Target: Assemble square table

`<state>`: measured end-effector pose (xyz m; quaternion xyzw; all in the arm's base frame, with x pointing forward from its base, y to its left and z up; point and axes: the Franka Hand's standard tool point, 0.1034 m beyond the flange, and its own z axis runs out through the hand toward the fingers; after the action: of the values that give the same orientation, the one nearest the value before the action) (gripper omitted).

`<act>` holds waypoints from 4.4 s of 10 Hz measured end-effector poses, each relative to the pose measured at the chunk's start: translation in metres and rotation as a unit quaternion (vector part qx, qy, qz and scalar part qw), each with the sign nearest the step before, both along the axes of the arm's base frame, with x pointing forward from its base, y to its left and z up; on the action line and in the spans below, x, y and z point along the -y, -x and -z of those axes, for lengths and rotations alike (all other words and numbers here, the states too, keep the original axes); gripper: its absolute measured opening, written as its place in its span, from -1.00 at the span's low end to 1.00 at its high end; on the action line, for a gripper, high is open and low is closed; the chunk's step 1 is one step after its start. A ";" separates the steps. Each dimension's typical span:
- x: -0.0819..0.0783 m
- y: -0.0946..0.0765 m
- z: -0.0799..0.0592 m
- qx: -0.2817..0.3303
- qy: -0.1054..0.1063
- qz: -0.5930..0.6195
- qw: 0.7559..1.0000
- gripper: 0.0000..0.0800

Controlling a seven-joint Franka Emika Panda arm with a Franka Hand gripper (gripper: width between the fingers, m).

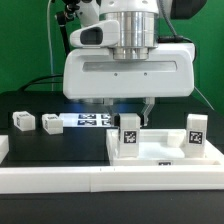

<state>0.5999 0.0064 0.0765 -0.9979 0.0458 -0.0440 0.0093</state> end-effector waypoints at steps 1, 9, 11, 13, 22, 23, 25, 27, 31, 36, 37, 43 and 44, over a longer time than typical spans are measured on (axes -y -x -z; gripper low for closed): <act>0.000 0.000 0.000 0.002 -0.003 0.045 0.999 -0.28; -0.003 0.000 0.001 -0.008 -0.054 0.468 0.882 -0.27; -0.004 0.000 0.001 -0.015 -0.063 0.539 0.840 -0.27; -0.003 0.000 0.001 -0.019 -0.071 0.601 0.796 -0.27; -0.008 -0.001 0.001 -0.015 -0.063 0.484 0.873 0.60; -0.006 -0.001 0.001 -0.010 -0.059 0.421 0.905 0.60; -0.003 -0.002 0.001 -0.005 -0.052 0.341 0.939 0.62; -0.004 -0.002 0.001 0.000 -0.042 0.237 0.971 0.62; -0.006 -0.002 0.003 0.005 -0.028 0.087 0.996 0.62; -0.005 -0.001 0.003 0.005 0.005 -0.067 0.998 0.62; -0.005 -0.001 0.003 0.005 0.006 -0.068 0.998 0.27; -0.003 -0.001 0.003 0.004 0.001 -0.019 1.000 -0.28; -0.003 -0.002 0.003 0.003 -0.005 0.050 0.999 -0.28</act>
Offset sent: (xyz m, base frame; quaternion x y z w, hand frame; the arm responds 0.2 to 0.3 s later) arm -0.0093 -0.0011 0.0037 -0.0317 -0.0174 0.3490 0.9364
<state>0.6014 0.0098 0.0735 -0.9942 0.0954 -0.0472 0.0123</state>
